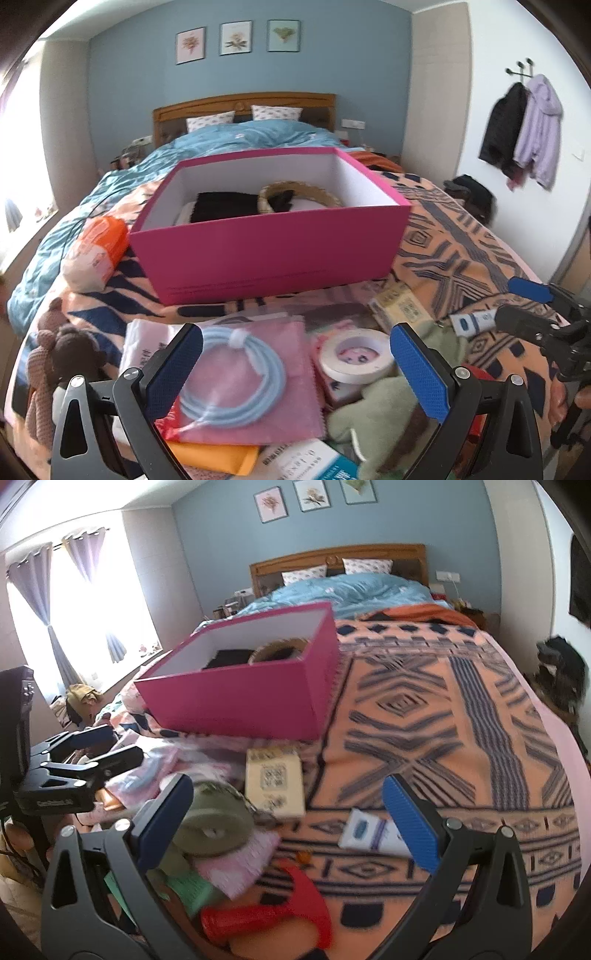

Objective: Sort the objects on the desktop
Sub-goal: 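Move the right gripper toward the red T-handle corkscrew on the bed, then close the right gripper on the red corkscrew and lift it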

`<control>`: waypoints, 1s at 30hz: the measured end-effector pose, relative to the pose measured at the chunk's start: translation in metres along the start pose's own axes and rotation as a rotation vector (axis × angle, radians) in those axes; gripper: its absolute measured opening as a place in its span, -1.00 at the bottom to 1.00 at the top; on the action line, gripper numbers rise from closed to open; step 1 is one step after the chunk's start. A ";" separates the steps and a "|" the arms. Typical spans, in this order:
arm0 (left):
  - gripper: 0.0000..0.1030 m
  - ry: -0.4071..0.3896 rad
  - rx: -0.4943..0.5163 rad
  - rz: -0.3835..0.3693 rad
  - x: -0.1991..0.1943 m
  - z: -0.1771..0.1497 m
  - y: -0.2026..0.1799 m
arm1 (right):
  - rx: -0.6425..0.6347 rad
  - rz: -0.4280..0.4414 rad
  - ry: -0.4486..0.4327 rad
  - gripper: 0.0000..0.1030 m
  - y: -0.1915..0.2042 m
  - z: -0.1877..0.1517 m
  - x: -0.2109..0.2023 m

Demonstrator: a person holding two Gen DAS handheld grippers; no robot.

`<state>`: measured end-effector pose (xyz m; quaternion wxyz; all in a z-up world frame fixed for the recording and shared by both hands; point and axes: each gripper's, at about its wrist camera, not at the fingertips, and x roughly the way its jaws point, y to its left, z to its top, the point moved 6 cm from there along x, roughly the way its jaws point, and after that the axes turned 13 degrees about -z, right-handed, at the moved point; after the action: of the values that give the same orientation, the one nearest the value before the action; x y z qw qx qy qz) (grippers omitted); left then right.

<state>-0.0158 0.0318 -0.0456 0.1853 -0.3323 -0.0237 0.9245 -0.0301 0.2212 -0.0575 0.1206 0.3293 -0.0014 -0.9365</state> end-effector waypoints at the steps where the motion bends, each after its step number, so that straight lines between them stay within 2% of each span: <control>1: 1.00 0.001 0.015 -0.010 0.000 -0.001 -0.004 | 0.001 -0.001 0.006 0.99 -0.002 -0.003 -0.001; 5: 1.00 0.004 0.070 -0.043 -0.002 -0.004 -0.022 | -0.013 0.003 0.033 0.93 -0.004 -0.016 -0.006; 10: 1.00 0.004 0.130 -0.075 -0.005 -0.008 -0.042 | -0.001 0.029 0.108 0.69 -0.010 -0.039 -0.008; 12: 1.00 0.005 0.143 -0.088 -0.004 -0.009 -0.049 | 0.008 0.031 0.146 0.50 -0.013 -0.051 -0.007; 13: 1.00 0.007 0.149 -0.097 -0.003 -0.010 -0.052 | 0.022 0.034 0.164 0.47 -0.014 -0.056 -0.006; 16: 1.00 0.015 0.156 -0.106 -0.003 -0.012 -0.056 | 0.064 0.085 0.210 0.26 -0.011 -0.070 -0.009; 18: 1.00 0.019 0.158 -0.112 -0.001 -0.013 -0.058 | 0.069 0.101 0.240 -0.06 -0.003 -0.078 -0.009; 19: 1.00 0.018 0.157 -0.115 -0.002 -0.014 -0.058 | 0.072 0.114 0.256 -0.11 0.001 -0.082 -0.008; 24: 1.00 0.009 0.155 -0.121 -0.005 -0.015 -0.058 | 0.143 0.161 0.318 -0.13 0.006 -0.092 -0.001; 30: 1.00 0.014 0.131 -0.125 -0.003 -0.016 -0.049 | 0.241 0.141 0.347 -0.13 -0.006 -0.087 0.015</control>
<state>0.0126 0.0750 -0.0481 0.2643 -0.3237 0.0173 0.9083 0.0105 0.2298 -0.1353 0.1440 0.4967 -0.1154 -0.8480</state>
